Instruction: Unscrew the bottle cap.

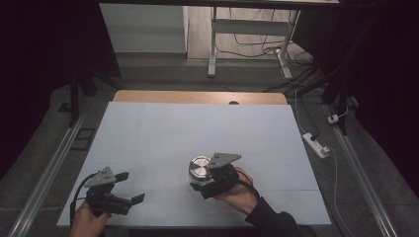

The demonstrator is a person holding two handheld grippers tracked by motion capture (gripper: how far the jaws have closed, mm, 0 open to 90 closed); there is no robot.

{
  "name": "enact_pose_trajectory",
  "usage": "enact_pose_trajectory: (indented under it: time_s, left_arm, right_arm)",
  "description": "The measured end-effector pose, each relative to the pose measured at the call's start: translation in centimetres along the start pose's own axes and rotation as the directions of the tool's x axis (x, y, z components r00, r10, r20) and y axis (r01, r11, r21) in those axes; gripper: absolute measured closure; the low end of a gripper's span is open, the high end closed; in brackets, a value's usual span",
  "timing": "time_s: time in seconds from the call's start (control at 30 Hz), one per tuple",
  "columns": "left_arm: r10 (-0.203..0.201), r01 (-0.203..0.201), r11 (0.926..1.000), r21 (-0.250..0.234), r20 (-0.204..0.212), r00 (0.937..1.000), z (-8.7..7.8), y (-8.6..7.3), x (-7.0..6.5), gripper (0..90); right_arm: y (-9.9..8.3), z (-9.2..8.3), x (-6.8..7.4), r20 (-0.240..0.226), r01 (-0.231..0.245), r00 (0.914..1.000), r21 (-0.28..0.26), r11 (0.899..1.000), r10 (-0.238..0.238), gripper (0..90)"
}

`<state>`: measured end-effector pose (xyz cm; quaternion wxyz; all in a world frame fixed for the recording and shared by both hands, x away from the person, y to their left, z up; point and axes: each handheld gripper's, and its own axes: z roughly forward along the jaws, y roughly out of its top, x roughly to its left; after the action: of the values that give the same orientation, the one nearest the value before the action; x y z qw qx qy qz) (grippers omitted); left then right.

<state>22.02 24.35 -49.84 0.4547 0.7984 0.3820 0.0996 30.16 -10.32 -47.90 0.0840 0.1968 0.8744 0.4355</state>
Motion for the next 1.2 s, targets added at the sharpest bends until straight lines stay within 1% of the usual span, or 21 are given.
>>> enact_pose_trajectory:
  time_s: [0.03,0.07,0.23,0.27,0.3,0.4,0.47,0.5,0.57,0.6,0.7,0.77,0.8,0.83,0.87,0.9,0.93,1.07,1.1,1.13,1.2]
  left_arm:
    - [0.0,0.0,1.0,0.0,0.0,1.0,0.0,0.0,0.0,0.2]
    - [0.022,-0.022,0.9998,-0.001,0.005,0.9998,0.4,0.6,-0.1,0.1]
    - [0.043,-0.044,0.999,0.008,0.029,0.9986,1.3,2.1,0.0,0.0]
    - [0.043,-0.044,0.999,0.008,0.029,0.9986,1.3,2.1,0.0,0.0]
    - [0.057,-0.058,0.9982,0.018,0.034,0.9978,1.6,2.8,-0.1,0.0]
    - [0.075,-0.075,0.9969,0.024,0.033,0.9967,1.8,3.4,-0.3,0.0]
    - [0.099,-0.1,0.9946,0.028,0.042,0.9942,2.3,4.3,-0.6,0.0]
    - [0.099,-0.1,0.9946,0.028,0.042,0.9942,2.3,4.3,-0.6,0.0]
    - [0.121,-0.123,0.9918,0.033,0.065,0.9905,2.8,5.2,-0.9,0.0]
    - [0.121,-0.123,0.9918,0.033,0.065,0.9905,2.8,5.2,-0.9,0.0]
    - [0.145,-0.149,0.9885,0.027,0.099,0.9844,3.5,6.4,-1.1,0.0]
    - [0.144,-0.147,0.9889,0.022,0.106,0.9839,3.6,6.6,-1.1,0.0]
    - [0.155,-0.158,0.9875,0.008,0.136,0.9785,3.9,7.1,-0.9,0.0]
    - [0.163,-0.165,0.9862,0.004,0.148,0.9755,4.1,7.4,-0.9,0.0]
    - [0.163,-0.165,0.9862,0.004,0.148,0.9755,4.1,7.4,-0.9,0.0]
    - [0.173,-0.176,0.9844,0.004,0.157,0.9722,4.3,7.7,-0.9,0.0]
    - [0.192,-0.197,0.9803,0.01,0.181,0.9646,4.7,8.2,-0.9,0.0]
    - [0.237,-0.248,0.9687,0.015,0.235,0.9425,5.9,9.2,-1.3,0.0]
    - [0.237,-0.248,0.9687,0.015,0.235,0.9425,5.9,9.2,-1.3,0.0]
    - [0.259,-0.273,0.9618,0.017,0.264,0.9291,6.4,9.7,-1.6,0.0]
    - [0.282,-0.299,0.954,0.015,0.29,0.9146,7.1,10.2,-1.9,0.0]
  right_arm:
    - [0.0,0.0,0.0,-0.001,0.001,1.0,0.0,1.0,-0.001,14.5]
    - [0.0,0.0,0.0,-0.002,0.002,1.0,0.0,1.0,-0.002,14.6]
    - [0.1,0.0,0.0,-0.007,0.001,1.0,0.0,1.0,-0.001,14.5]
    - [0.1,0.0,0.0,-0.007,0.001,1.0,0.0,1.0,-0.001,14.5]
    - [0.1,0.0,0.0,-0.009,0.001,1.0,0.0,1.0,-0.001,14.5]
    - [0.1,0.0,-0.1,-0.012,0.001,0.9999,0.0,1.0,-0.001,14.6]
    - [0.1,0.0,0.0,-0.015,0.001,0.9999,-0.001,1.0,-0.001,14.5]
    - [0.1,0.0,0.0,-0.015,0.001,0.9999,-0.001,1.0,-0.001,14.5]
    - [0.1,0.1,0.0,-0.02,0.004,0.9998,0.0,1.0,-0.004,14.6]
    - [0.1,0.1,0.0,-0.021,0.005,0.9998,0.001,1.0,-0.005,14.5]
    - [0.1,0.1,0.0,-0.025,0.009,0.9997,0.004,1.0,-0.009,14.6]
    - [0.1,0.1,0.0,-0.026,0.009,0.9996,0.005,1.0,-0.009,14.6]
    - [0.1,0.2,0.0,-0.027,0.012,0.9996,0.006,1.0,-0.012,14.6]
    - [0.1,0.2,0.0,-0.028,0.013,0.9995,0.006,1.0,-0.013,14.5]
    - [0.1,0.2,0.0,-0.028,0.013,0.9995,0.006,1.0,-0.013,14.5]
    - [0.1,0.1,0.0,-0.029,0.014,0.9995,0.007,1.0,-0.014,14.6]
    - [0.1,0.1,0.0,-0.029,0.015,0.9995,0.006,1.0,-0.015,14.5]
    - [0.1,0.1,0.0,-0.037,0.022,0.9991,0.004,1.0,-0.021,14.5]
    - [0.1,0.1,0.0,-0.04,0.023,0.9989,0.004,1.0,-0.023,14.5]
    - [0.1,0.1,0.0,-0.043,0.023,0.9988,0.005,1.0,-0.023,14.6]
    - [0.1,0.2,0.0,-0.051,0.026,0.9984,0.005,1.0,-0.026,14.5]
